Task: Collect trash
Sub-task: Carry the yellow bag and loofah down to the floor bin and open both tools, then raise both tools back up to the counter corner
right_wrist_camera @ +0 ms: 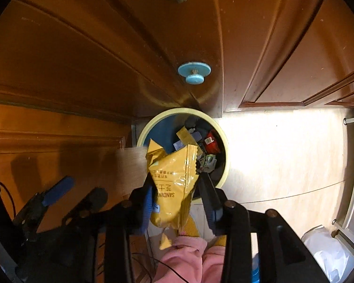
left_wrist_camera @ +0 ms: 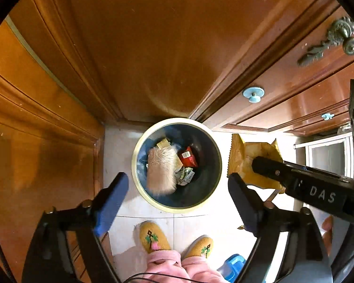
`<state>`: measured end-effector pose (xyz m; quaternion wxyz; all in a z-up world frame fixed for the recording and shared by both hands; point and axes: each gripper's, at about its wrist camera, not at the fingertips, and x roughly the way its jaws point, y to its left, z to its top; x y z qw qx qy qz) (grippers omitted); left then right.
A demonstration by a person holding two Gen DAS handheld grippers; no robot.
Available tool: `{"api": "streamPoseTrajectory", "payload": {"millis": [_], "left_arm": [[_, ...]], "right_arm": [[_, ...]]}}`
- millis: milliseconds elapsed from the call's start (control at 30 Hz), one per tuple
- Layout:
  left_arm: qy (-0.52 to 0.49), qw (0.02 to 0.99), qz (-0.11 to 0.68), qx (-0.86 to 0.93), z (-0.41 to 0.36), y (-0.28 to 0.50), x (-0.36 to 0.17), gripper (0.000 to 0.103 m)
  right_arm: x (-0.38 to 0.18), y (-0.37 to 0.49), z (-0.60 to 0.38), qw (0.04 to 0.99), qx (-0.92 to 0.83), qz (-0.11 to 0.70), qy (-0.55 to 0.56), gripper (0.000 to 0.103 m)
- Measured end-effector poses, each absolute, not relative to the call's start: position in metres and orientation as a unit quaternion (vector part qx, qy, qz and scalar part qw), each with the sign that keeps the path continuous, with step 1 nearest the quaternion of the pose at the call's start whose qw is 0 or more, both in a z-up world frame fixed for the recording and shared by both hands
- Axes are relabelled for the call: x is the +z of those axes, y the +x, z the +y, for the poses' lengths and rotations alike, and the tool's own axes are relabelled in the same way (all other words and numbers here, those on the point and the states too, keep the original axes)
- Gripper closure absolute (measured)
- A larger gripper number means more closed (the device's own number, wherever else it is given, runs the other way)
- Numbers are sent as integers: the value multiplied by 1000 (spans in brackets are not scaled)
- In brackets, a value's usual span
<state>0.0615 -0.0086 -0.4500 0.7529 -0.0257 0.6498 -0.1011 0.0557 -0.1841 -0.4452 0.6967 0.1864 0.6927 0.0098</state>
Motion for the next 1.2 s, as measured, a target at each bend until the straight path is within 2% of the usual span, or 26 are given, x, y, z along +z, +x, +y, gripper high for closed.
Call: {"api": "streamPoseTrajectory", "payload": {"millis": [133, 233, 267, 600, 1200], "left_arm": [[-29, 756, 647, -93, -5, 62, -440, 17], [-29, 762, 641, -86, -4, 62, -425, 17], [-30, 764, 639, -83, -3, 61, -419, 17], [-13, 781, 618, -88, -4, 44, -345, 17], [0, 831, 546, -112, -7, 27, -141, 17]], "right_arm": [[-429, 54, -187, 703, 5, 685, 192, 57], [-417, 53, -190, 710, 12, 680, 184, 41], [-412, 52, -189, 711, 14, 679, 182, 39], [-350, 38, -201, 707, 8, 672, 222, 37], [-177, 12, -215, 742, 43, 621, 249, 36]]}}
